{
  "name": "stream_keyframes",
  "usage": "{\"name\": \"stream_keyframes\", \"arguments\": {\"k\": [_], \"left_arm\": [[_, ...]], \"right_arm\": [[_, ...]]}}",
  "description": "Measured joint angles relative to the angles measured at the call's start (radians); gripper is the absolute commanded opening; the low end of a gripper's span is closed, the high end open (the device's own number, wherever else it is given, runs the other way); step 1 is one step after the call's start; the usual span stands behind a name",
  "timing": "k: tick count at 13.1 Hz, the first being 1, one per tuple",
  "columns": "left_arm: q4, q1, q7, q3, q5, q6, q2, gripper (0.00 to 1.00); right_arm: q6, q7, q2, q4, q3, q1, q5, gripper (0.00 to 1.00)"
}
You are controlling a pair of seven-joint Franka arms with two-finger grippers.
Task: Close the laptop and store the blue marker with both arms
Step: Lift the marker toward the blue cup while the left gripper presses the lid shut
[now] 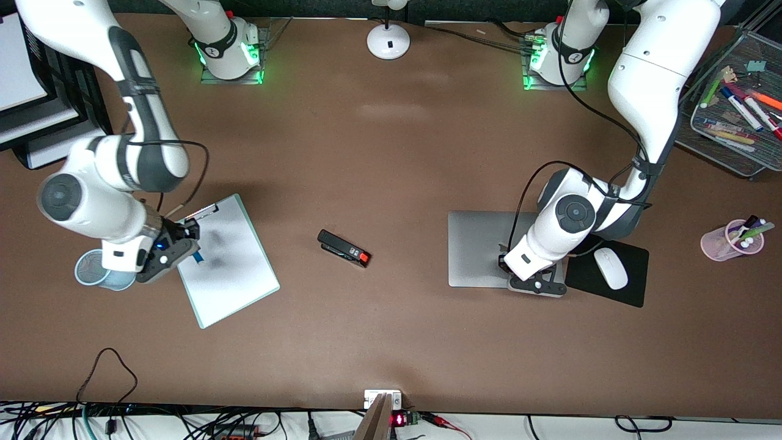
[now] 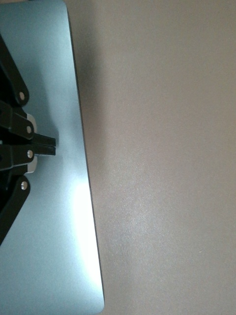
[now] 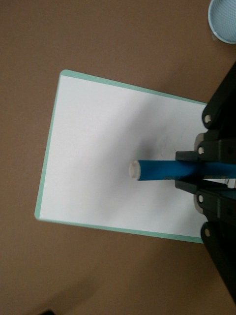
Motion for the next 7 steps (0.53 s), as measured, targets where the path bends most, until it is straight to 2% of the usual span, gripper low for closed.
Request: {"name": "stream_keyframes", "arguments": {"k": [2, 3, 5, 7], "left_arm": [[0.007, 0.0, 0.0, 0.0, 0.0, -0.008, -0.001, 0.01], [0.013, 0.0, 0.0, 0.0, 0.0, -0.031, -0.005, 0.11], [0.026, 0.0, -0.002, -0.004, 0.0, -0.111, -0.029, 0.21], [0.032, -0.001, -0.003, -0.01, 0.0, -0.204, -0.072, 0.19]], "right_arm": [[-0.026, -0.173, -0.014, 0.003, -0.001, -0.048, 0.09, 0.03], [-0.051, -0.261, -0.019, 0.008, -0.002, -0.075, 0.134, 0.03], [-0.149, -0.397, -0.025, 0.034, -0.003, -0.123, 0.196, 0.03], [-0.247, -0.518, -0.031, 0.069, -0.004, -0.167, 0.236, 0.03]]}}
